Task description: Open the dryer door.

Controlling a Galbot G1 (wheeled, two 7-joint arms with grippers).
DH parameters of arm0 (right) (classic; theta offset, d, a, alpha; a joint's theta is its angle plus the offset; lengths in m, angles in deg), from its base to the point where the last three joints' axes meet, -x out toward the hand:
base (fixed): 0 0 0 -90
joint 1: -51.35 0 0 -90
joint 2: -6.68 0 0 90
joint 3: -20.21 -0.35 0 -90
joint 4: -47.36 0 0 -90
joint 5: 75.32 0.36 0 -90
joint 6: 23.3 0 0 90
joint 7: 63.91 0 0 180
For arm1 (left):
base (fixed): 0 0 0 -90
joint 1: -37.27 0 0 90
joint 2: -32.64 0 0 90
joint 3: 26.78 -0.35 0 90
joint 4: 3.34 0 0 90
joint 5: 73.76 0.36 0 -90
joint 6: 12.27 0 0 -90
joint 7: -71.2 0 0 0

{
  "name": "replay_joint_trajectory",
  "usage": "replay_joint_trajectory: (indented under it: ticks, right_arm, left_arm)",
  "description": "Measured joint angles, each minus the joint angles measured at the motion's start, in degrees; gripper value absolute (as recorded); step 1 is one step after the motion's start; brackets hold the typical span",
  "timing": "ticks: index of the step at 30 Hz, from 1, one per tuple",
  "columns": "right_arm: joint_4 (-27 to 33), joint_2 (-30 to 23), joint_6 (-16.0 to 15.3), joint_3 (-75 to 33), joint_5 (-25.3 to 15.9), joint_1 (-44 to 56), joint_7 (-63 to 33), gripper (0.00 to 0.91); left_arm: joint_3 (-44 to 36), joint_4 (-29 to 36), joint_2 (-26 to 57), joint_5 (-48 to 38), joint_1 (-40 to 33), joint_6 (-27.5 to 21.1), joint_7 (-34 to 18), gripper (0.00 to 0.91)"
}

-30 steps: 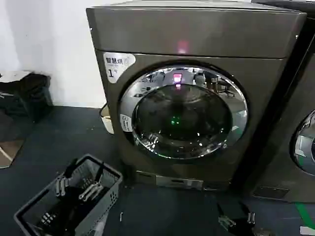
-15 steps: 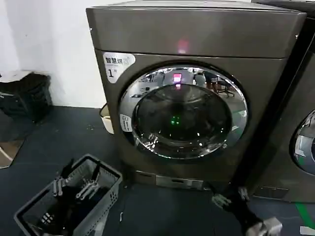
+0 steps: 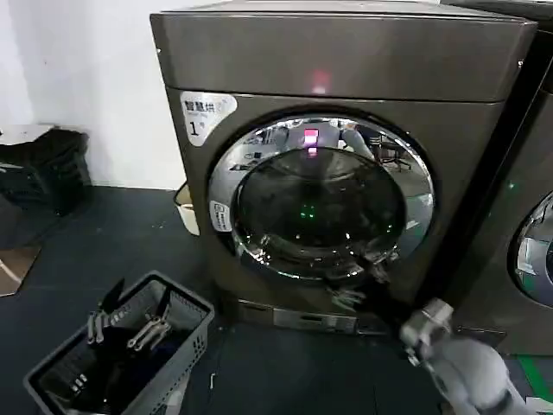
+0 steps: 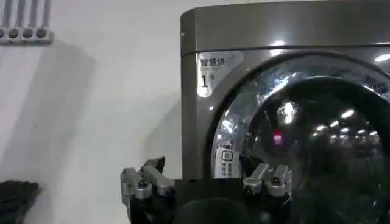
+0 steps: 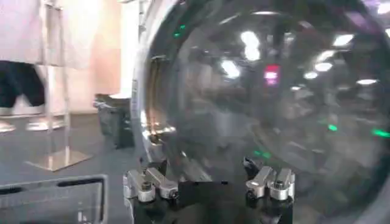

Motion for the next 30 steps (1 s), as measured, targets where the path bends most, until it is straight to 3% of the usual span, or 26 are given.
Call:
replay_joint_trajectory:
  ticks: [7, 30]
  right_arm:
    - [7.83, -5.51, 0.44, 7.68, -3.22, -8.17, 1.76, 0.907]
    - [24.19, -15.94, 2.72, 17.48, -5.23, -22.50, 4.13, 0.907]
  left_arm:
    - [0.09, 0.68, -0.17, 0.08, 0.87, -0.10, 1.20, 0.907]
    - [0.72, -0.33, 1.00, 0.16, 0.28, -0.03, 3.29, 0.907]
